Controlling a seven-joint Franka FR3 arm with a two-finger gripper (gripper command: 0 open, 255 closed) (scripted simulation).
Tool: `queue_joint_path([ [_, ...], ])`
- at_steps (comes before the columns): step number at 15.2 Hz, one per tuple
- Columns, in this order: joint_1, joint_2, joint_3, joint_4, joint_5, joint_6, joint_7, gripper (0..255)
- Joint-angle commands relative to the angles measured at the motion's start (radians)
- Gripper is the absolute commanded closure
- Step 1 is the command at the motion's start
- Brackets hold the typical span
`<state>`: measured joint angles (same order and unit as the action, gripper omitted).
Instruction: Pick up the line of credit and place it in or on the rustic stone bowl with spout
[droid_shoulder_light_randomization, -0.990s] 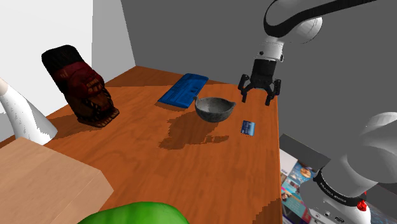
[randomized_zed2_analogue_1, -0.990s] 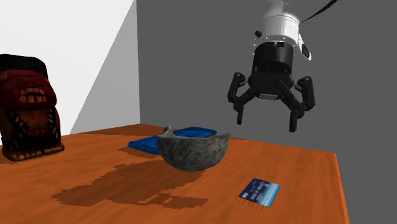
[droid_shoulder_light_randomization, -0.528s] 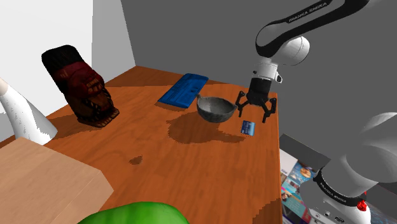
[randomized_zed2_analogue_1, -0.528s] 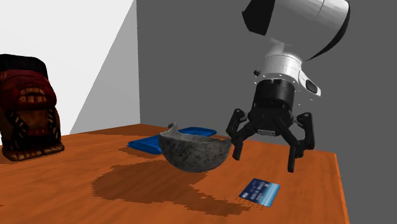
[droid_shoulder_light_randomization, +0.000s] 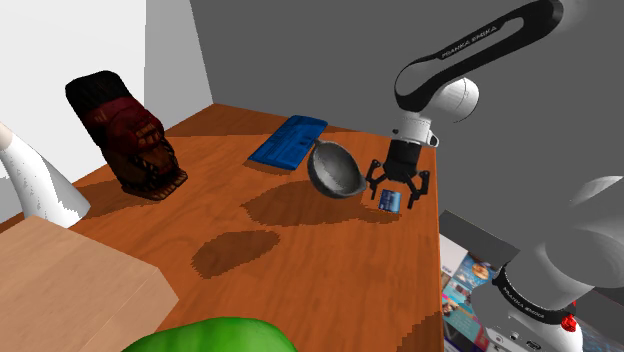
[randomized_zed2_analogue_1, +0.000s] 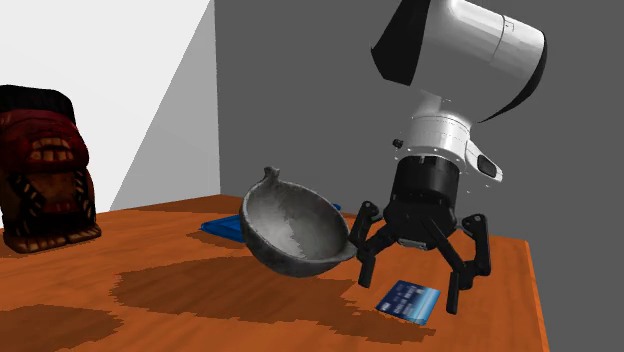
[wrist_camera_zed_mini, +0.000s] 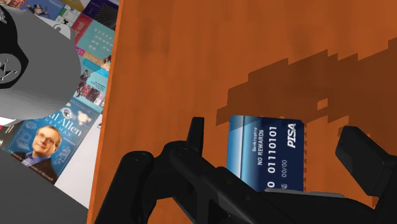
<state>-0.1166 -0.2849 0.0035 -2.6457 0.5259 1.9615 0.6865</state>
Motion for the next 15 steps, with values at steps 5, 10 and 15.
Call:
queue_joint_path([
  [5, 0.002, 0.002, 0.002, -0.001, 0.003, 0.005, 0.001, 0],
  [10, 0.002, 0.002, 0.002, -0.001, 0.003, 0.005, 0.001, 255],
  [15, 0.002, 0.002, 0.002, -0.001, 0.003, 0.005, 0.001, 255],
])
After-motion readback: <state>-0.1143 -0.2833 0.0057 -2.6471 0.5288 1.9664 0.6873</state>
